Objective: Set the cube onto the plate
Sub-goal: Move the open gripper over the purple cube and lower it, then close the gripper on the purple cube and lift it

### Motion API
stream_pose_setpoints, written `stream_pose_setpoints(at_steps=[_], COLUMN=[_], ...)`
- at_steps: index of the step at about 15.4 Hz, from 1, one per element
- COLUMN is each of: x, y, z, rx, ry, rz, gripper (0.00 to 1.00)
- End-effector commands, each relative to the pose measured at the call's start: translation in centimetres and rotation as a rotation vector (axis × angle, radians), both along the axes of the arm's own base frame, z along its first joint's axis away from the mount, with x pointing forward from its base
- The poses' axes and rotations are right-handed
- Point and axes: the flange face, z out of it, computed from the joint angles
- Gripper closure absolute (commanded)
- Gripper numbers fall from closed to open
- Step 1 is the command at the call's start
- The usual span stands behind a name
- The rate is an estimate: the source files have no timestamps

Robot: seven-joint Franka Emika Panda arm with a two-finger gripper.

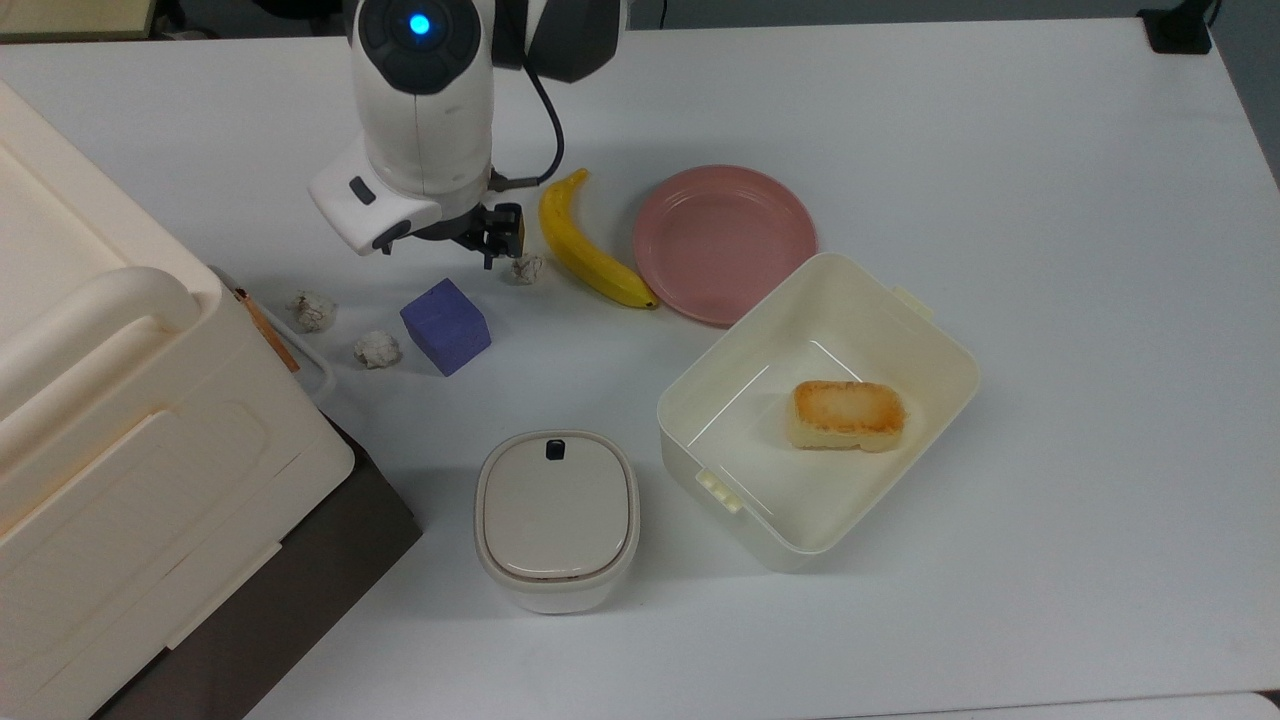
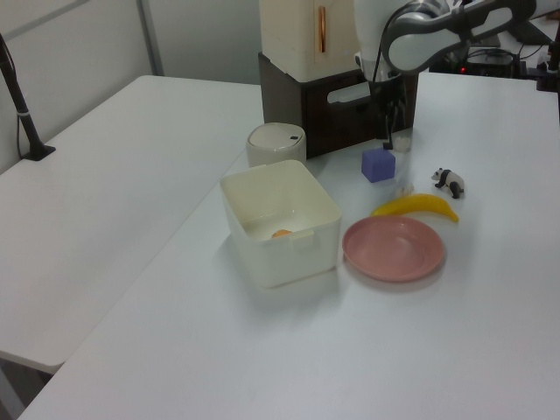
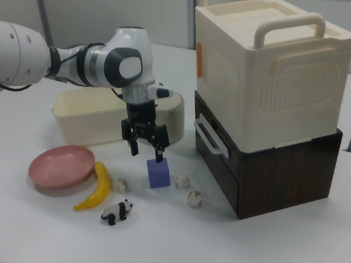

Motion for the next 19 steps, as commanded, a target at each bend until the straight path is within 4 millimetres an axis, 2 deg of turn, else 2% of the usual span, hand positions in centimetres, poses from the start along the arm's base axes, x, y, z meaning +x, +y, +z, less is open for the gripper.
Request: stream_pose_setpoints(at_steps=[1,8,15,16,18,19], x=[0.1,0.4,-0.9,-0.8,-0.8,-0.7], y=[0.4,0.2,-0.6,-0.8,-1.4,-1.5], z=[-2.6,-4.6,-8.1,-8.3,-8.3,-8.1], rx=[-0.02,-0.007,-0.012,-0.013,-0.013,-0.01], ry=[-0.069,-0.235,-0.231,-0.228,-0.23,-0.234], rz=[-0.179,-0.507,-0.594,-0.596,-0.606,-0.61], gripper=[0.0,0.0,0.0,0.14,0.49,0.53])
